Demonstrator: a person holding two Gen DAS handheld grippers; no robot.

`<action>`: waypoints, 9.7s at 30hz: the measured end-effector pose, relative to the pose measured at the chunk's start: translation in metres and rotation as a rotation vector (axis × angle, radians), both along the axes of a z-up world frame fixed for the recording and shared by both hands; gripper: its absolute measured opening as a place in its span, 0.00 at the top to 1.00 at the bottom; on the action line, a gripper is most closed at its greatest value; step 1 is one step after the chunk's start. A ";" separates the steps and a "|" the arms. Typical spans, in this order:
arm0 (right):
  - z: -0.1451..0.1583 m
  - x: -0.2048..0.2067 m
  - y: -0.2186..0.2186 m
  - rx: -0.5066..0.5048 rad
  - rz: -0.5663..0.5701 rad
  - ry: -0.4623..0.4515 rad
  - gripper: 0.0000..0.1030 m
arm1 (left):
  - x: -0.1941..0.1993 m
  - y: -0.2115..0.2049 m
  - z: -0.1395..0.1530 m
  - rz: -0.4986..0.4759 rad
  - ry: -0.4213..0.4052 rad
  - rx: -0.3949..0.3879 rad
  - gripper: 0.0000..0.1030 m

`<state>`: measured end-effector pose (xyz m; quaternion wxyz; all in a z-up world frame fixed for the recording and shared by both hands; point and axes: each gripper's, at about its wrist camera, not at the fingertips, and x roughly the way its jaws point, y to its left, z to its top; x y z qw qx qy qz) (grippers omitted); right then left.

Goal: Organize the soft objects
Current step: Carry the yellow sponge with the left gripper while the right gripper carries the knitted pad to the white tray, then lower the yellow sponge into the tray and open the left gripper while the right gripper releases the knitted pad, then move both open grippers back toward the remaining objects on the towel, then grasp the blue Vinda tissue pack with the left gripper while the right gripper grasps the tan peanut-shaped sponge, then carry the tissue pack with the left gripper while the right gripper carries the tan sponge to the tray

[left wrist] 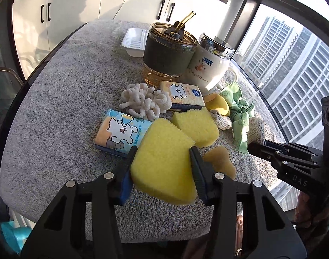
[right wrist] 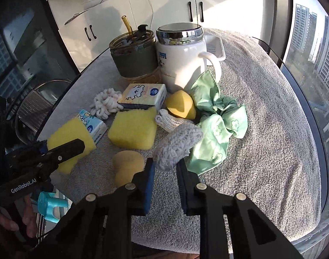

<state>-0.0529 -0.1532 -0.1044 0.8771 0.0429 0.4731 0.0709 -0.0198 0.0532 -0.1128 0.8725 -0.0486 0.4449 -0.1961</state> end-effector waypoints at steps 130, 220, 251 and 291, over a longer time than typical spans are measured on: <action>-0.020 0.191 -0.172 -0.120 -0.212 0.041 0.25 | 0.229 0.071 -0.016 0.200 -0.069 0.235 0.26; -0.044 0.011 0.056 -0.046 0.246 0.054 0.63 | 0.048 -0.004 -0.040 -0.040 -0.012 0.116 0.34; -0.007 0.012 -0.052 -0.138 -0.044 -0.015 0.66 | 0.062 0.052 -0.015 0.100 -0.065 0.146 0.39; -0.017 0.081 -0.115 -0.174 -0.153 0.020 0.66 | 0.136 0.068 -0.016 0.159 -0.073 0.229 0.51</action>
